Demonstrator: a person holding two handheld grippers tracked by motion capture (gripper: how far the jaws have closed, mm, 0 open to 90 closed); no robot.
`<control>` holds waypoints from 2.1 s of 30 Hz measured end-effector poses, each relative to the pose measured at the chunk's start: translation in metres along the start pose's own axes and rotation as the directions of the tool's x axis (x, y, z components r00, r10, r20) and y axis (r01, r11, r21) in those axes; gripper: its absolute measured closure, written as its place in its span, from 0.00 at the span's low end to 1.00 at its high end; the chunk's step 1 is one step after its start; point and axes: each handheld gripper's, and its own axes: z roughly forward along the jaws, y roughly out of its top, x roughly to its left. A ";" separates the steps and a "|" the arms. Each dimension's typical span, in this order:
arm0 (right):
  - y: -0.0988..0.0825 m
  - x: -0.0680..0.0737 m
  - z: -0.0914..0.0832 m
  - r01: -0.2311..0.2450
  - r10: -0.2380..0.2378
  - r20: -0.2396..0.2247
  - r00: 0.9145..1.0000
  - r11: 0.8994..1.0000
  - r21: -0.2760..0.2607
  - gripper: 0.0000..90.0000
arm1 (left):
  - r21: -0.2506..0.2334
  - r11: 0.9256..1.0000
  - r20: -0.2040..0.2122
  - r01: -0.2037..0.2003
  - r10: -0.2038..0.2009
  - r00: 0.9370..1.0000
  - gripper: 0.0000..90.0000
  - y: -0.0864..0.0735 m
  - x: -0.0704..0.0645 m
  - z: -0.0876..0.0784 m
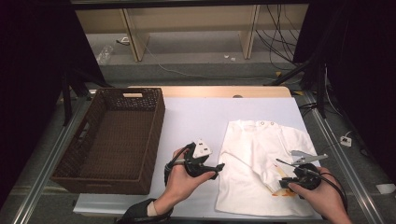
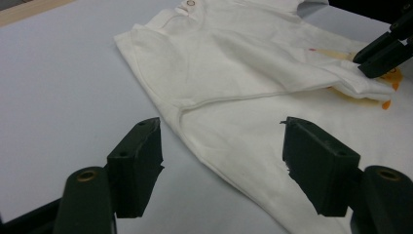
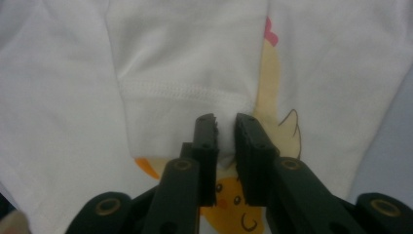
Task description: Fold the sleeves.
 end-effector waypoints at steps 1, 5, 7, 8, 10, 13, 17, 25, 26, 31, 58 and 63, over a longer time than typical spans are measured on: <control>0.000 0.000 0.000 0.012 -0.012 0.003 1.000 1.000 0.004 0.94 | -0.004 1.000 -0.004 0.004 -0.004 1.000 0.32 0.000 0.001 -0.001; 0.001 -0.001 -0.005 0.019 -0.019 0.009 1.000 1.000 -0.001 0.95 | -0.012 1.000 -0.013 0.017 -0.017 1.000 0.31 -0.002 0.004 -0.006; 0.002 -0.003 -0.011 0.017 -0.016 0.023 1.000 1.000 -0.013 0.95 | -0.016 1.000 -0.016 0.024 -0.024 1.000 0.31 -0.003 0.006 -0.009; 0.002 -0.004 -0.015 0.015 -0.015 0.031 0.999 1.000 -0.022 0.95 | -0.017 1.000 -0.018 0.025 -0.026 1.000 0.31 -0.003 0.007 -0.011; 0.002 -0.008 -0.021 0.010 -0.008 0.059 0.998 0.999 -0.038 0.95 | -0.023 0.999 -0.025 0.032 -0.033 0.999 0.31 -0.004 0.009 -0.014; 0.000 -0.014 -0.025 -0.009 0.012 0.086 0.996 0.999 -0.036 0.95 | -0.027 0.999 -0.030 0.037 -0.038 0.999 0.31 -0.004 0.011 -0.016; -0.002 -0.020 -0.020 -0.026 0.027 0.081 0.996 1.000 -0.012 0.95 | -0.035 0.998 -0.034 0.043 -0.044 0.998 0.31 -0.003 0.013 -0.019; -0.003 -0.030 -0.029 -0.057 0.063 0.118 0.991 0.997 -0.054 0.83 | -0.047 0.997 -0.050 0.053 -0.055 0.997 0.30 -0.003 0.019 -0.025; -0.003 -0.031 -0.031 -0.071 0.081 0.129 0.988 0.994 -0.081 0.79 | -0.050 0.997 -0.053 0.055 -0.058 0.997 0.30 -0.003 0.019 -0.026; -0.001 -0.047 -0.043 -0.074 0.115 0.183 0.976 0.973 -0.218 0.68 | -0.062 0.995 -0.054 0.074 -0.078 0.995 0.29 -0.004 0.025 -0.031; 0.021 -0.097 -0.024 -0.106 0.212 0.280 0.936 0.931 -0.350 0.40 | -0.082 0.993 -0.092 0.089 -0.096 0.991 0.09 -0.009 0.034 -0.043; 0.024 -0.102 -0.017 -0.123 0.221 0.277 0.935 0.935 -0.331 0.40 | -0.087 0.993 -0.099 0.085 -0.093 0.991 0.05 -0.009 0.035 -0.044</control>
